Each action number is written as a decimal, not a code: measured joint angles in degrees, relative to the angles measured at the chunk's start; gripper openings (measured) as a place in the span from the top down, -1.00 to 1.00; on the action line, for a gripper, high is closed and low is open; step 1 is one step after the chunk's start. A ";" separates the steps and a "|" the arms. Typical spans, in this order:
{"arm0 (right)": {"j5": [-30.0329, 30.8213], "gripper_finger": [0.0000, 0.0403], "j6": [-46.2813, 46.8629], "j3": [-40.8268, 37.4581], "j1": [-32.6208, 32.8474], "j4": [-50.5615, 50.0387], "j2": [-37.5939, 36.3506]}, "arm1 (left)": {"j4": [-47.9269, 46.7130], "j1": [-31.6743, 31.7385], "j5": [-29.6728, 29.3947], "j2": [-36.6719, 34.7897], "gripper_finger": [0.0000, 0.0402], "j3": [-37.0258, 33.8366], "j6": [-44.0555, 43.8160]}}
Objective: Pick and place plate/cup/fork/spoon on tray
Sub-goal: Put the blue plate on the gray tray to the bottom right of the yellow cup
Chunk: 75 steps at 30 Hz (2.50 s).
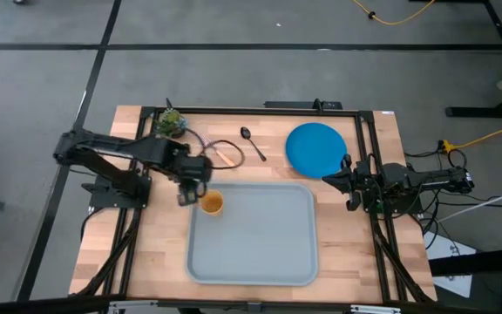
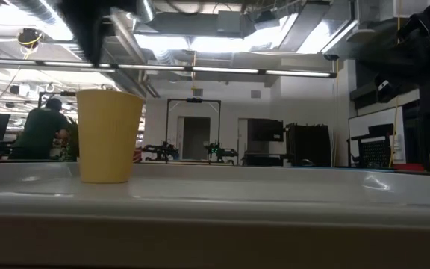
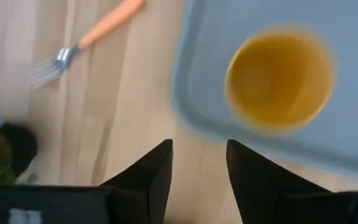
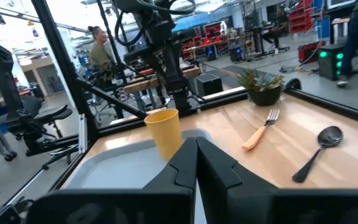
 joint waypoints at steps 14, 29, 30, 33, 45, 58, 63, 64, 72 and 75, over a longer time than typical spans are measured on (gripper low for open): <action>9.50 0.94 -5.81 -0.02 0.00 14.66 0.22 | 42.23 -0.29 -0.49 -39.65 0.28 -39.18 1.92; 15.47 0.94 -20.95 2.85 -2.66 31.86 7.31 | 56.01 3.27 -0.51 -66.02 0.29 -57.39 6.89; 15.85 0.94 -20.90 3.64 -3.18 31.47 8.93 | 56.05 3.27 -0.51 -66.55 0.29 -57.65 7.62; 16.09 0.94 -20.87 6.37 -4.66 31.03 14.49 | 55.68 3.27 -0.49 -67.93 0.29 -58.73 9.38; 20.05 0.94 -1.90 25.01 -10.42 -15.19 36.16 | 58.41 3.29 -0.29 -73.30 0.29 -68.37 6.55; 18.37 0.94 6.25 26.49 -16.35 -24.60 52.10 | 60.22 3.33 -1.60 -75.81 0.29 -68.76 12.56; 18.25 0.94 3.13 26.47 -16.35 -23.24 55.58 | 60.20 3.33 -1.40 -75.79 0.29 -68.76 12.56; 17.79 0.94 2.64 26.47 -16.35 -23.58 55.79 | 60.18 3.33 -1.36 -75.79 0.29 -68.76 12.56; 8.52 0.94 8.17 26.38 -16.26 -27.80 55.93 | 60.16 3.33 -1.32 -75.79 0.29 -68.76 12.54; 10.77 0.92 7.80 26.38 -15.30 -27.78 55.95 | 60.16 3.33 -1.32 -75.79 0.29 -68.76 12.53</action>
